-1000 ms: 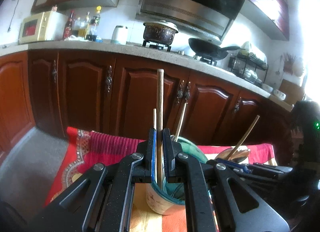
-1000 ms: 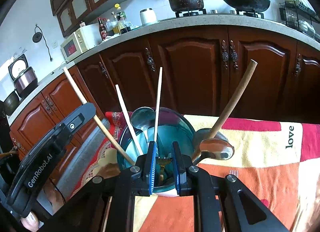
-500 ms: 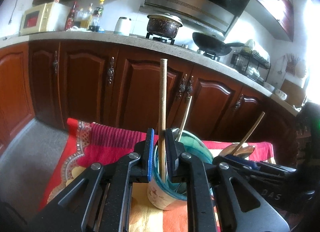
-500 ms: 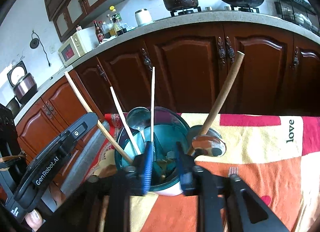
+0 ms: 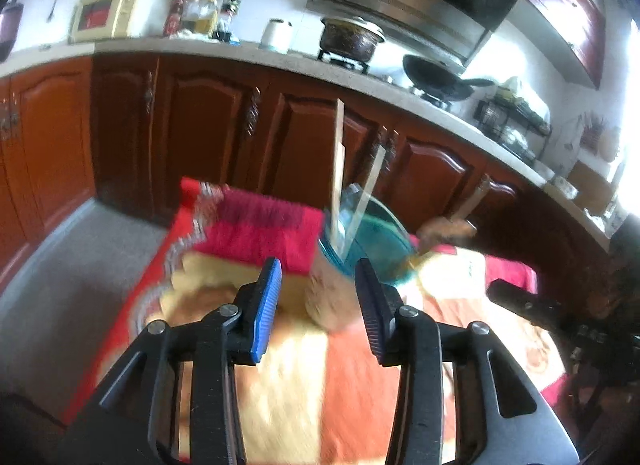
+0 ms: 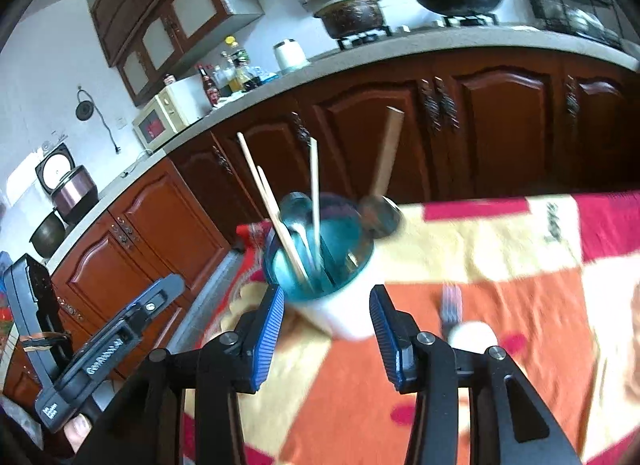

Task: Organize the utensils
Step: 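Move both tools down to the steel fork and white ceramic spoon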

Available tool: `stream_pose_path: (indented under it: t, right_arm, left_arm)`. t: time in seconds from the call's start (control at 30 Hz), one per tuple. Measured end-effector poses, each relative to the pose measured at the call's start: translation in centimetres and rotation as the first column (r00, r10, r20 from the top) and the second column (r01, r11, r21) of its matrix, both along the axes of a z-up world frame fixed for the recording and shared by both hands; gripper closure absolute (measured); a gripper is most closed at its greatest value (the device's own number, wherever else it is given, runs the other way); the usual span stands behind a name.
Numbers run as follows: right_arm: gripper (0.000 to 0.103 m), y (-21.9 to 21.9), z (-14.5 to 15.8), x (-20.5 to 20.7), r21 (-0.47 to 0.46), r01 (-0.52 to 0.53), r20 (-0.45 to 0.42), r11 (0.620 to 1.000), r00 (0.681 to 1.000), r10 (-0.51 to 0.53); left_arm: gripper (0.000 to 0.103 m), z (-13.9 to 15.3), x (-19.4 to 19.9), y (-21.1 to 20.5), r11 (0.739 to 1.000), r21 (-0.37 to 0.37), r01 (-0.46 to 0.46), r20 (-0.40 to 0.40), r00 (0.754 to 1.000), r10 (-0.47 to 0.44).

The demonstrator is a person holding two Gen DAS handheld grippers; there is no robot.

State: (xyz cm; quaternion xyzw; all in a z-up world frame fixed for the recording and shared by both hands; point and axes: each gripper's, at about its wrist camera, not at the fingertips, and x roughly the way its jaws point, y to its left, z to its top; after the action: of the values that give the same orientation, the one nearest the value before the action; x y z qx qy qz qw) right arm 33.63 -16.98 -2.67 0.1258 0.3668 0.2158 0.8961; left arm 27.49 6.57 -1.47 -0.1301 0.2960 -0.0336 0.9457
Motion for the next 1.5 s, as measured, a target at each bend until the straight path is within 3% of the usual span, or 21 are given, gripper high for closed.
stream_pose_path:
  t: [0.17, 0.6, 0.93, 1.5]
  right_arm:
    - [0.060, -3.7, -1.4, -3.9, 0.028, 0.051, -0.064, 0.998, 0.997, -0.050]
    - [0.060, -9.3, -1.4, -11.3, 0.025, 0.128, -0.083, 0.991, 0.989, -0.126]
    - [0.060, -11.3, -1.2, -13.1, 0.030, 0.171, -0.093, 0.985, 0.981, -0.168]
    - [0.061, -13.0, -0.4, -13.5, 0.024, 0.196, -0.063, 0.980, 0.979, -0.195]
  left_arm:
    - [0.065, 0.6, -4.0, -2.9, 0.999, -0.004, 0.049, -0.023, 0.999, -0.049]
    - [0.065, 3.2, -9.0, -8.5, 0.989, -0.052, 0.140, -0.076, 0.987, -0.143]
    - [0.065, 4.0, -11.0, -9.6, 0.985, -0.049, 0.165, -0.082, 0.982, -0.168]
    - [0.065, 3.8, -11.2, -9.8, 0.984, -0.060, 0.169, -0.086, 0.981, -0.174]
